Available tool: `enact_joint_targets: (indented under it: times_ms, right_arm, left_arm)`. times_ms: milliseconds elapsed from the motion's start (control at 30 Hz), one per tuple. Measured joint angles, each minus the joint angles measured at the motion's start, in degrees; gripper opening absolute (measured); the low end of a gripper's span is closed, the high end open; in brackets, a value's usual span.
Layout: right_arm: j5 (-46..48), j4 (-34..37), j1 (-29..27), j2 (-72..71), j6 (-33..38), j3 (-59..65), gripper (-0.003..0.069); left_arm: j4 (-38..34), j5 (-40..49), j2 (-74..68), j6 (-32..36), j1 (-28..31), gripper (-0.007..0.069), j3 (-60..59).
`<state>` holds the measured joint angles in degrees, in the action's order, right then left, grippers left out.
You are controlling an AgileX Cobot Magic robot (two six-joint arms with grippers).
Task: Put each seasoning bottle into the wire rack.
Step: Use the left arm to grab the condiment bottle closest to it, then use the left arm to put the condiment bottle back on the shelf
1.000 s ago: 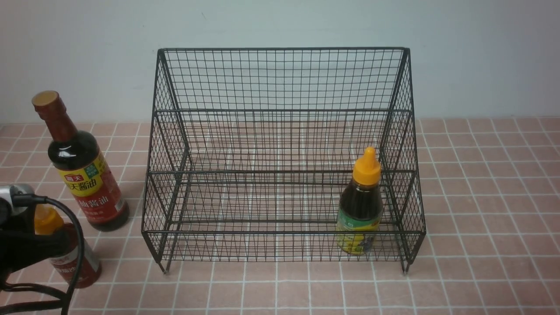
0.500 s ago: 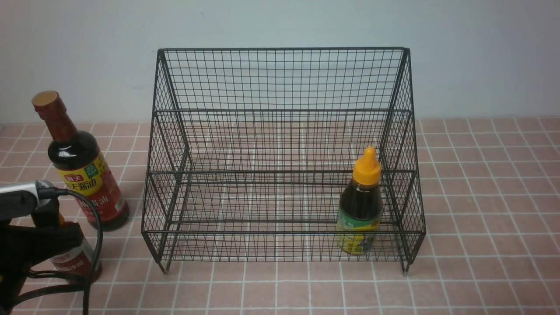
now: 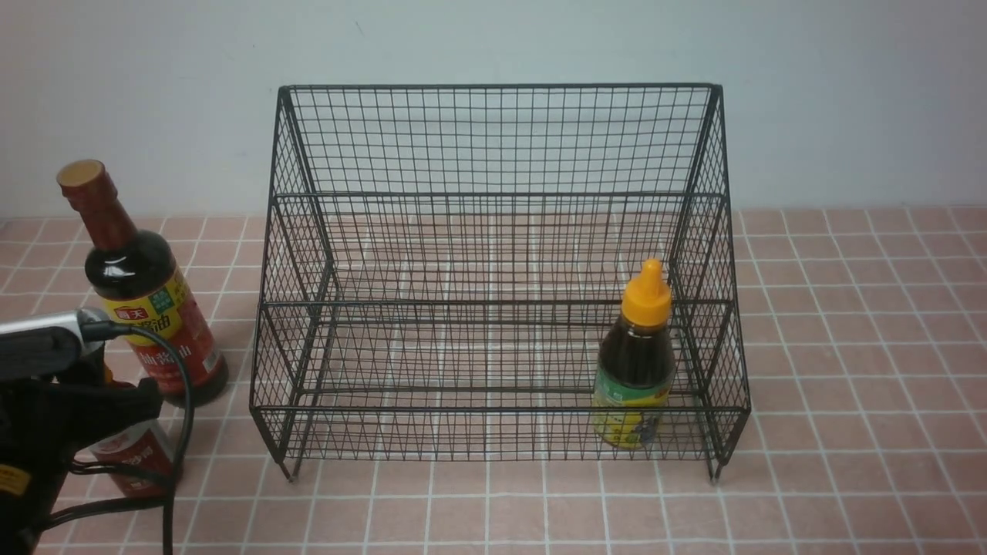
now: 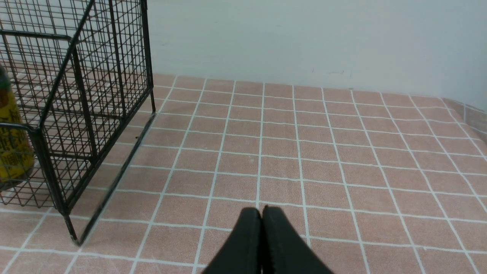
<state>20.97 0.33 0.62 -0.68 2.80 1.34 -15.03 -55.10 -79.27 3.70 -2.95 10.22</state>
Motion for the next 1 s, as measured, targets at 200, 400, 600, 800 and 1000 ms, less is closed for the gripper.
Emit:
enact_joint_targets:
  times_ms: [200,400,600,800,1000]
  right_arm:
    - [0.0,0.0,0.0,0.0,0.4,0.0,-0.0012]
    - [0.0,0.0,0.0,0.0,0.7,0.0,-0.0012]
    - [0.0,0.0,0.0,0.0,1.0,0.0,-0.0012]
    - [0.0,0.0,0.0,0.0,1.0,0.0,-0.0012]
    - [0.0,0.0,0.0,0.0,1.0,0.0,-0.0012]
  left_arm:
    - [0.7,5.4,4.6,2.0,0.0,0.0122,-0.5]
    - [0.4,13.4,14.0,5.1,0.0,0.0122,-1.0]
    - [0.4,16.7,19.8,5.4,0.0,0.0122,-1.0]
    - [5.6,29.8,30.5,5.5,0.0,0.0122,2.5]
    - [10.1,49.3,38.2,5.5,-0.1,0.0122,14.7]
